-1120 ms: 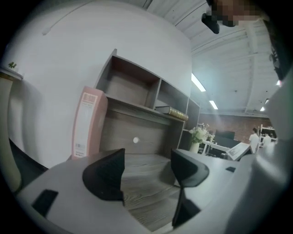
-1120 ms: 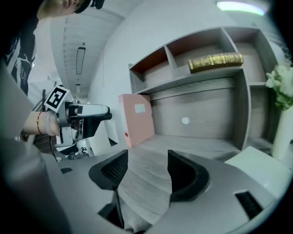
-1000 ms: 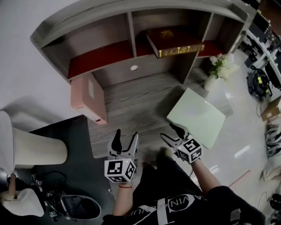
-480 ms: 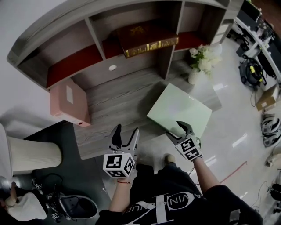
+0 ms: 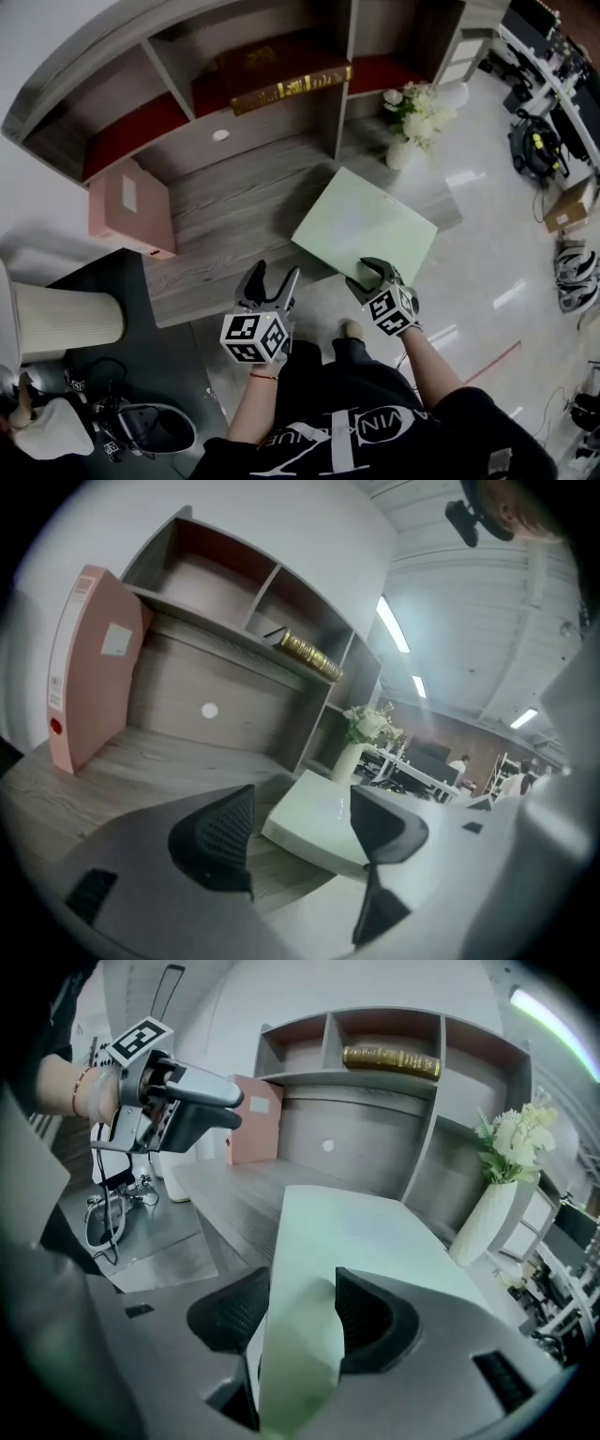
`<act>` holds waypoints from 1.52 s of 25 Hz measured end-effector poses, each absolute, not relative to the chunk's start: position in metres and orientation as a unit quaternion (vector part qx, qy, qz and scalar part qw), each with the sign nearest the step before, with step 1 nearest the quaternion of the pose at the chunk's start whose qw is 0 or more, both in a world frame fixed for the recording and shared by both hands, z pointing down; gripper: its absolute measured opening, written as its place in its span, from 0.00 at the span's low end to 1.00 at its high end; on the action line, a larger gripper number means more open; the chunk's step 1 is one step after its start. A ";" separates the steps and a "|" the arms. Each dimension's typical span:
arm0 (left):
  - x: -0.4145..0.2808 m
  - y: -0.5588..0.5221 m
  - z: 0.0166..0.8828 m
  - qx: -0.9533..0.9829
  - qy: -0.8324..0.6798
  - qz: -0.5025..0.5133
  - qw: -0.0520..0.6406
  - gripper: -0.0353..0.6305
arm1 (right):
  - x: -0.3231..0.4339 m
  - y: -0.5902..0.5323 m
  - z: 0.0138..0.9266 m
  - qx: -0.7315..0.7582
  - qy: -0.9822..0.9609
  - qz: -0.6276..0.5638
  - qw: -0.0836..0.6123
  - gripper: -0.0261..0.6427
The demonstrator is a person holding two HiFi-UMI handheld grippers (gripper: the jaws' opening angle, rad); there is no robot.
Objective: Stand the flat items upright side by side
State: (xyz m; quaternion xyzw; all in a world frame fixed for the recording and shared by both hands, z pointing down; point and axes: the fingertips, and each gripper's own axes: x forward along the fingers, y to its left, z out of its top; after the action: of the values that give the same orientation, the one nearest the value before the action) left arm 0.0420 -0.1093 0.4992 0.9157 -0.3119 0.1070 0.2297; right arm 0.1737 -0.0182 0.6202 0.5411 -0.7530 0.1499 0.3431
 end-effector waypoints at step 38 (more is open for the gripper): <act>0.206 0.003 0.660 0.720 -0.260 -0.091 0.637 0.62 | 0.283 0.085 0.609 0.485 -0.799 0.157 0.320 0.49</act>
State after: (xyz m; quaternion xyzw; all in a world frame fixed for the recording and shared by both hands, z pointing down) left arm 0.2061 0.0034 0.6602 0.7200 -0.2596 -0.0907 0.6372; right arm 0.2834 0.0850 0.6087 0.4848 -0.7988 0.1566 0.3199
